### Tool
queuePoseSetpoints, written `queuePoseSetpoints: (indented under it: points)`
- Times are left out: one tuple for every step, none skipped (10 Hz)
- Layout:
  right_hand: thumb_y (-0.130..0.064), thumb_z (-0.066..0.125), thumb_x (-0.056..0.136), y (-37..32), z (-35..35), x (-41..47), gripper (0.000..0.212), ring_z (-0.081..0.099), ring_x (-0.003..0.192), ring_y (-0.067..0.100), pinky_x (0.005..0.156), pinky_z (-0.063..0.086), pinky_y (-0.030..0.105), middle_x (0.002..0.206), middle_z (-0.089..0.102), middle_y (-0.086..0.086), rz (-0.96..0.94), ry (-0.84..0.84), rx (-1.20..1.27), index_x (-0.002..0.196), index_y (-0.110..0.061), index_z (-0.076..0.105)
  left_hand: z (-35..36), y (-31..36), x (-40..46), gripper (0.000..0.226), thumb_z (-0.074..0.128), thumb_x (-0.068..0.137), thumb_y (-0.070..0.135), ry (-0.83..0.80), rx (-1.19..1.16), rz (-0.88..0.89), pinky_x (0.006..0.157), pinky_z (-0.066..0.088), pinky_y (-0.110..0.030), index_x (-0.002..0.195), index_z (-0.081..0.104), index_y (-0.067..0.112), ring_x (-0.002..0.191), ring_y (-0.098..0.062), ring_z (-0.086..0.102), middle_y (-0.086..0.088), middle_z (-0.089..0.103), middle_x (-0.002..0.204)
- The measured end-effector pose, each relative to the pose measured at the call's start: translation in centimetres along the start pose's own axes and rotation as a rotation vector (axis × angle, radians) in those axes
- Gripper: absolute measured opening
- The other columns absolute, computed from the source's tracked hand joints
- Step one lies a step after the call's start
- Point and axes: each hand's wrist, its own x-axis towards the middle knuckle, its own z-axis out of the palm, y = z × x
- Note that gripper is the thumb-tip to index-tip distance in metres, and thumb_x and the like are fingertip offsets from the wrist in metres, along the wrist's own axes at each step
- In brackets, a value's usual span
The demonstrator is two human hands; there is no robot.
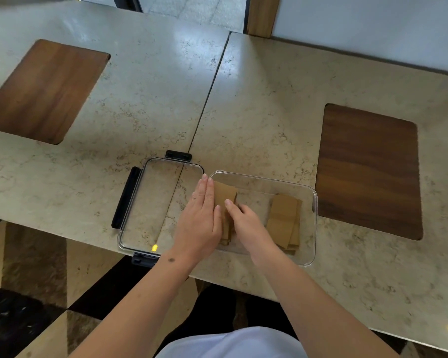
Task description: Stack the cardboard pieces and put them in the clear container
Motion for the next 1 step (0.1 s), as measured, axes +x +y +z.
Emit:
queuePoseSetpoints:
  points:
    - [-0.048,0.057,0.100,1.18,-2.24,-1.15,0.027,0.065,0.107,0.006,0.098,0.054,0.033,0.109,0.068,-0.016,-0.081,0.074,-0.103,0.119,-0.030,0.065,-0.98,1.44,-0.65,0.060,0.042,0.113,0.021,0.102,0.013,0.013,0.132,0.015,-0.045,0.167,0.022,0.007,0.164,-0.021,0.005,-0.010,0.010,0.177]
